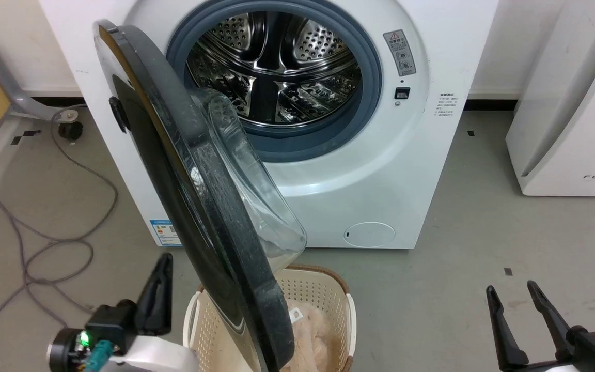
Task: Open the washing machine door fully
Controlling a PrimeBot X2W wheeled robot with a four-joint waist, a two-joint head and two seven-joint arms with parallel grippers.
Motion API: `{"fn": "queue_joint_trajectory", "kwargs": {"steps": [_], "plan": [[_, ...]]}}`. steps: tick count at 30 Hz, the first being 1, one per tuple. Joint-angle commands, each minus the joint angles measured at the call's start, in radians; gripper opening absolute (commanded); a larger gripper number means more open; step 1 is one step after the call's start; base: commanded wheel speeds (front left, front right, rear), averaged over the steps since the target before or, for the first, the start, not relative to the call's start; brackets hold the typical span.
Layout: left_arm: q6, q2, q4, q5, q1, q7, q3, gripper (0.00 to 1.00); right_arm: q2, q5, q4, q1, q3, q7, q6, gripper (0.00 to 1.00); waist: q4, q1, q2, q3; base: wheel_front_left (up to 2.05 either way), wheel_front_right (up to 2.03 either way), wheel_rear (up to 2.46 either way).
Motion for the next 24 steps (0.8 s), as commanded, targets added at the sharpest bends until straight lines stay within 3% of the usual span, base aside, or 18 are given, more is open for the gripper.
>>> {"fn": "queue_joint_trajectory", "kwargs": {"steps": [1,17,24], "plan": [[0.002,0.010,-0.031,-0.003,-0.013,-0.004,0.011,0.00,0.004,0.012,0.002,0.007,0.001,-0.004,0.001,1.00,0.001,0.0000,0.0000,0.001,0.00,0.00,0.00],[0.046,0.070,-0.446,0.051,-0.166,-0.004,0.059,0.00,0.004,0.017,0.010,-0.004,0.007,0.000,0.001,1.00,-0.001,0.0000,0.0000,0.014,0.00,0.00,0.00],[0.008,0.057,-0.617,0.038,-0.214,0.020,-0.025,0.00,0.004,0.019,0.017,-0.002,0.014,0.001,0.001,1.00,-0.019,0.0000,0.0000,-0.001,0.00,0.00,0.00]]}}
